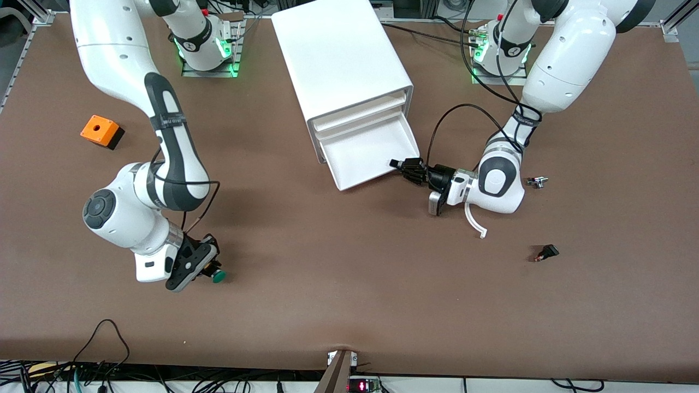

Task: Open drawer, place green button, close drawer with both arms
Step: 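Pull the drawer open with the left gripper while the right gripper carries the button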

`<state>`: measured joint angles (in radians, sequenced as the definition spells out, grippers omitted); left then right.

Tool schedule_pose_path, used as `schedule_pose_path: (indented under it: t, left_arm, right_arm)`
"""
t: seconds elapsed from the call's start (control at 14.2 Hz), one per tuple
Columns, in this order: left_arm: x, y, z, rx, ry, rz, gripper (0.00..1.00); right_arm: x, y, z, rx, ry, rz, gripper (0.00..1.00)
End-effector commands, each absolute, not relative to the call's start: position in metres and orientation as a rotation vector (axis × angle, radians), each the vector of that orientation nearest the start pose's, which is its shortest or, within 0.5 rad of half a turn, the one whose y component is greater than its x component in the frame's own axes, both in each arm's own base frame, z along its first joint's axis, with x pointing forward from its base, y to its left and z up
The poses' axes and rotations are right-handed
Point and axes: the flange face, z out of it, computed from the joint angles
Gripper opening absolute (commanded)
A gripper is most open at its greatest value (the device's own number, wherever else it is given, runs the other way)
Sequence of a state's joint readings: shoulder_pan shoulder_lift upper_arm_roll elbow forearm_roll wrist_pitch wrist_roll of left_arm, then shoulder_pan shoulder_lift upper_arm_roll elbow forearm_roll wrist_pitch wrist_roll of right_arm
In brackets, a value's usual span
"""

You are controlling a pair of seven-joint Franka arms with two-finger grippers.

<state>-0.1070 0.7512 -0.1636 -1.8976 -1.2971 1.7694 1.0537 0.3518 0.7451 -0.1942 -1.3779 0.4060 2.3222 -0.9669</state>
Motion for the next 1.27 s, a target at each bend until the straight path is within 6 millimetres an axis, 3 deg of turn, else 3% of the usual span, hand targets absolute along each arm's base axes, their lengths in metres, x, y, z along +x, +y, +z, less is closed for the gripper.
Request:
schedule_pose_path:
  t: [0.0,0.07,0.21,0.49,0.78,1.2]
  left_arm:
    - [0.548,-0.211,0.125,1.756,-0.274,-0.216,0.0]
    - [0.552,-0.206,0.123,1.764,-0.269,-0.207,0.0]
    - [0.561,-0.198,0.122,1.774,-0.265,-0.189,0.0]
    - [0.57,-0.191,0.123,1.788,-0.243,-0.186,0.0]
    - [0.574,-0.186,0.12,1.797,-0.229,-0.187,0.0]
    - [0.589,-0.173,0.118,1.822,-0.245,-0.163,0.0]
  right_arm:
    - [0.733,0.203,0.32,-2.627,-1.542,-0.419,0.18]
    - [0.726,0.232,0.329,-2.59,-1.609,-0.415,0.18]
    - [0.713,0.27,0.338,-2.539,-1.688,-0.39,0.18]
    - [0.691,0.316,0.36,-2.459,-1.775,-0.39,0.19]
    - [0.656,0.387,0.371,-2.353,-1.94,-0.38,0.19]
    - [0.619,0.45,0.373,-2.123,-2.235,-0.385,0.19]
